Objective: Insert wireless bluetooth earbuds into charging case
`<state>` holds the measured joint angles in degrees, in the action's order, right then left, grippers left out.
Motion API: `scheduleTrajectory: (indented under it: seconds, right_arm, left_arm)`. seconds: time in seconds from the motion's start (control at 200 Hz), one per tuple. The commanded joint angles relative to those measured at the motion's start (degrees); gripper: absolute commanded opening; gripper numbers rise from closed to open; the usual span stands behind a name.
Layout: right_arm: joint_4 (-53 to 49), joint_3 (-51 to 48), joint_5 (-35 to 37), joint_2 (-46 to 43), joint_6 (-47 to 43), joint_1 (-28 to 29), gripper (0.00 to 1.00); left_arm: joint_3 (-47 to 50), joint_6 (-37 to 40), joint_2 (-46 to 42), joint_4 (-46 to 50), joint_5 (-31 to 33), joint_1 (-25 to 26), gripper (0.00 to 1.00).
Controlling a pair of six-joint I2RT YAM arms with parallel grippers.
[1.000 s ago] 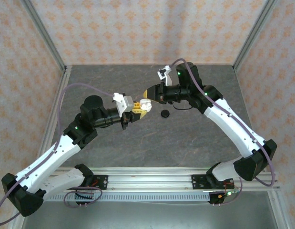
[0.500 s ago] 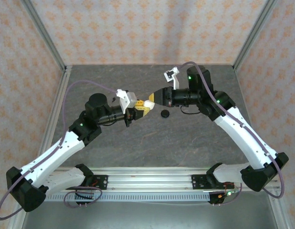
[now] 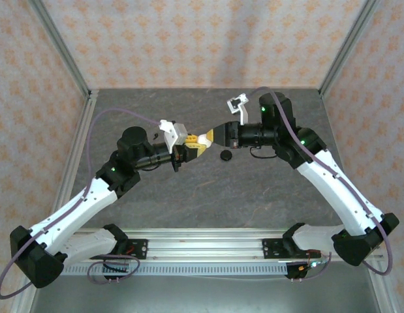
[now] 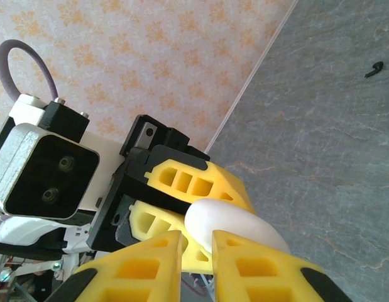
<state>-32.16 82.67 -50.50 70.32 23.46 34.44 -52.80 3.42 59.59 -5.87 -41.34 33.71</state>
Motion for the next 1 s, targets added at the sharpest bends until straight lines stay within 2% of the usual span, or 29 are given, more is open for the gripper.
scheduleTrajectory:
  seconds: [0.0, 0.115, 0.26, 0.345, 0.645, 0.776, 0.996]
  right_arm:
    - [-0.18, -0.14, 2.27, -1.15, -1.55, -0.04, 0.2]
    - [-0.6, 0.33, 4.59, -1.53, -1.97, -0.16, 0.24]
    - [0.76, -1.2, 9.35, -4.12, -1.59, -1.09, 0.41]
    - [5.47, -4.52, 10.3, -6.42, 0.08, -1.82, 0.46]
    - [35.74, -19.78, 6.74, -11.07, 10.16, -1.9, 0.54]
    - [40.1, -20.04, 2.89, -8.89, 12.65, -1.91, 0.62]
    - [45.16, -20.0, 0.17, -7.75, 14.57, -1.92, 0.61]
  left_arm:
    - [-2.66, 0.06, 0.27, -2.48, -0.22, -0.49, 0.0]
    - [-2.77, 0.01, 0.26, -2.48, -0.23, -0.49, 0.0]
    - [-2.75, -0.77, 0.02, -2.53, -0.93, -0.76, 0.0]
    - [-2.9, -3.17, 0.21, -3.58, -2.58, -1.46, 0.0]
    - [-8.16, -11.38, 1.92, 0.96, -7.56, -3.39, 0.0]
    - [-10.68, -13.99, 3.07, 1.74, -10.01, -3.61, 0.0]
    - [-14.4, -16.94, 5.94, 3.26, -14.08, -3.62, 0.0]
